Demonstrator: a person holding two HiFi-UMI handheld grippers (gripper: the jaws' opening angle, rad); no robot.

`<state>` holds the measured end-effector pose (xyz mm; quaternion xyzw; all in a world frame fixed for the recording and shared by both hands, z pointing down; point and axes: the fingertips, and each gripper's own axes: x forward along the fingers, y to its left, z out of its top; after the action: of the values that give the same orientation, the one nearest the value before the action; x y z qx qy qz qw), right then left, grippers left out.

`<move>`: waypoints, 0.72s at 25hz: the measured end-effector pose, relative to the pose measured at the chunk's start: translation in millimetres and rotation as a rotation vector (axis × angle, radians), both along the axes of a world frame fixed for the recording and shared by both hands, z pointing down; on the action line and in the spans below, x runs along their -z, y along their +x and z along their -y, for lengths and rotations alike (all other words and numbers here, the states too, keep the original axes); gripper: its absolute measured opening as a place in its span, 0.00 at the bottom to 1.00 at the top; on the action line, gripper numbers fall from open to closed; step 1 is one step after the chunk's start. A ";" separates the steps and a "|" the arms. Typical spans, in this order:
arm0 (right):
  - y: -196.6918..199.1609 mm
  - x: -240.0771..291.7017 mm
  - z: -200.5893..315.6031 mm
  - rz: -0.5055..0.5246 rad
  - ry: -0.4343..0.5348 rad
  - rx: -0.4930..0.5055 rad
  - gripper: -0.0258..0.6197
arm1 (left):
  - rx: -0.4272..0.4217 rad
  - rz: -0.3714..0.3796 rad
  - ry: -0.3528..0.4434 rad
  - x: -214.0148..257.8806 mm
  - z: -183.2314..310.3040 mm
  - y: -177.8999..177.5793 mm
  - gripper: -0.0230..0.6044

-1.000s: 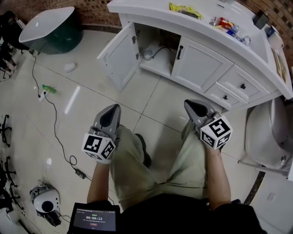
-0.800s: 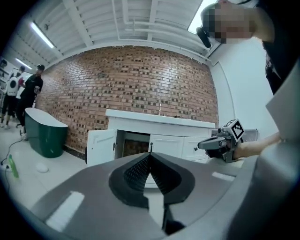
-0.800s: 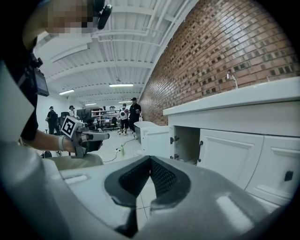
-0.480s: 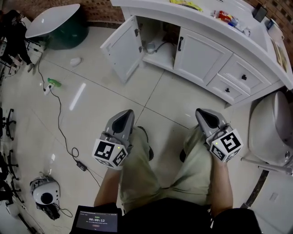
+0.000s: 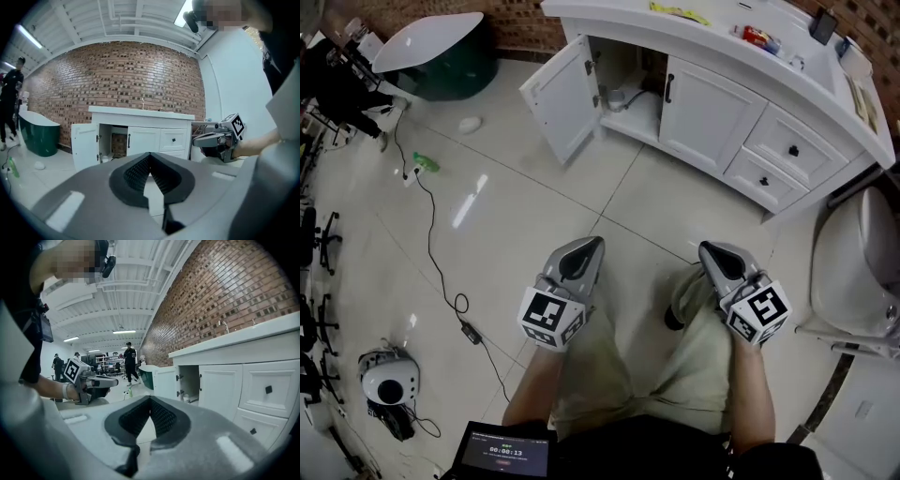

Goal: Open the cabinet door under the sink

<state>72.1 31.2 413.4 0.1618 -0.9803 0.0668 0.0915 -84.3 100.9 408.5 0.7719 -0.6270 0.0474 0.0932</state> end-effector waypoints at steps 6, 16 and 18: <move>19.2 -2.1 -18.3 0.033 -0.027 0.007 0.03 | -0.019 0.031 -0.011 -2.9 -20.4 22.6 0.06; 31.4 -5.0 -18.2 0.064 -0.046 0.020 0.03 | 0.012 0.012 -0.039 -9.4 -26.4 9.9 0.06; 30.9 -7.0 -18.5 0.047 -0.038 0.022 0.03 | 0.009 0.012 -0.038 -8.8 -25.2 11.9 0.06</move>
<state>103.0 49.7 420.3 0.1478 -0.9824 0.0882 0.0721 -72.5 126.1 417.3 0.7670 -0.6299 0.0635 0.1041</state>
